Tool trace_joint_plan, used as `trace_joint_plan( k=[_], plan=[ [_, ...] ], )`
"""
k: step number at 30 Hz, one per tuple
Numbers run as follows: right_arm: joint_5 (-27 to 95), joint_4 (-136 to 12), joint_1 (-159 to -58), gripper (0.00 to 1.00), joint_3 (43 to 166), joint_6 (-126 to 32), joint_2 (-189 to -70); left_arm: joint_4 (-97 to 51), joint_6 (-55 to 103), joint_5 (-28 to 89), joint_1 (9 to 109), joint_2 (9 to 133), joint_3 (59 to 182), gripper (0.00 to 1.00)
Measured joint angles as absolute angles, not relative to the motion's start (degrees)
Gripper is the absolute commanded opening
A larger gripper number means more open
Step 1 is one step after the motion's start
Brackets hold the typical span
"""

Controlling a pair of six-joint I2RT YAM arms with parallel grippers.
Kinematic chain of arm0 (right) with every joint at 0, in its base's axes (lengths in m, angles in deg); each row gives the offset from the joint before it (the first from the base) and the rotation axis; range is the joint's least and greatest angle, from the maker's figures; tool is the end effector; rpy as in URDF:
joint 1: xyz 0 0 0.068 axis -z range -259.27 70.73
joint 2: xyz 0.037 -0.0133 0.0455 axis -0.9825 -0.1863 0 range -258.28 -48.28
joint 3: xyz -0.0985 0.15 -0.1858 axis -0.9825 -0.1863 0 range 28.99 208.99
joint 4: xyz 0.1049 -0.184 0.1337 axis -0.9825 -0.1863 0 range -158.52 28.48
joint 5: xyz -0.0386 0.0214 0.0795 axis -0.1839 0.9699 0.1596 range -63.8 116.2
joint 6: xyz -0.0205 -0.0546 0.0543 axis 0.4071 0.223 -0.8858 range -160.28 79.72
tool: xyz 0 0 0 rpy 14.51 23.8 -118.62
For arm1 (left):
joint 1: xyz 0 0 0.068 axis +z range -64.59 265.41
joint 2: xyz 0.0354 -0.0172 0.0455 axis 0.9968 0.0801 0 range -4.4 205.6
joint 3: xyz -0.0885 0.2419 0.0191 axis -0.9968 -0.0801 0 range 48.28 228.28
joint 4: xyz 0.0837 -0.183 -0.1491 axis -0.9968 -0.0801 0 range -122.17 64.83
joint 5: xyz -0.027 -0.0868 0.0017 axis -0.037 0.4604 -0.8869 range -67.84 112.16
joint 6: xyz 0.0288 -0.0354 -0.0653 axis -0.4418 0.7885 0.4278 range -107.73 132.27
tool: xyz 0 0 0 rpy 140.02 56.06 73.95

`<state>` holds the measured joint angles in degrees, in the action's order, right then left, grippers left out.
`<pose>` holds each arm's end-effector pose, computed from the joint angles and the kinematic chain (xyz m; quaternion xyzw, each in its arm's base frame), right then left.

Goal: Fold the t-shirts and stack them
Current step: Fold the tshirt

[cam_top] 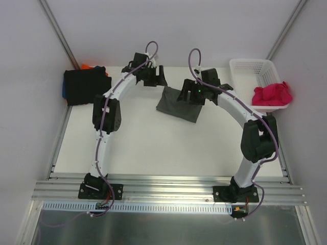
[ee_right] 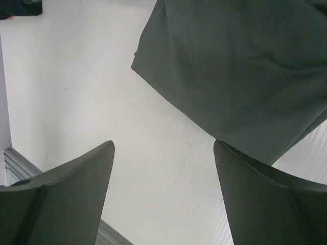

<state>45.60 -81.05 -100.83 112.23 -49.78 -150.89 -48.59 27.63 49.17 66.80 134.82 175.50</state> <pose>0.3844 0.1763 0.2486 -0.1658 0.8767 0.2603 0.3690 0.5200 -0.2079 0.2079 0.1315 0.8607 -0.3287 0.3658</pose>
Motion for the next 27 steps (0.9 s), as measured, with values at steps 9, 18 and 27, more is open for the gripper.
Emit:
trace_joint_plan(
  k=[9, 18, 27],
  plan=[
    [46.12, -81.05, -98.84, 0.83, 113.59, -50.31, -154.56, -50.07, 27.93, 54.78, 76.54, 132.85, 170.58, 0.79],
    [46.21, -81.46, -98.62, 0.84, 120.78, -50.90, -164.94, -50.73, 29.44, 61.36, 73.83, 134.16, 170.21, 0.82],
    [46.25, -81.42, -98.62, 0.84, 124.91, -52.10, -169.62, -49.90, 32.59, 65.06, 73.53, 139.63, 170.41, 0.84]
  ],
)
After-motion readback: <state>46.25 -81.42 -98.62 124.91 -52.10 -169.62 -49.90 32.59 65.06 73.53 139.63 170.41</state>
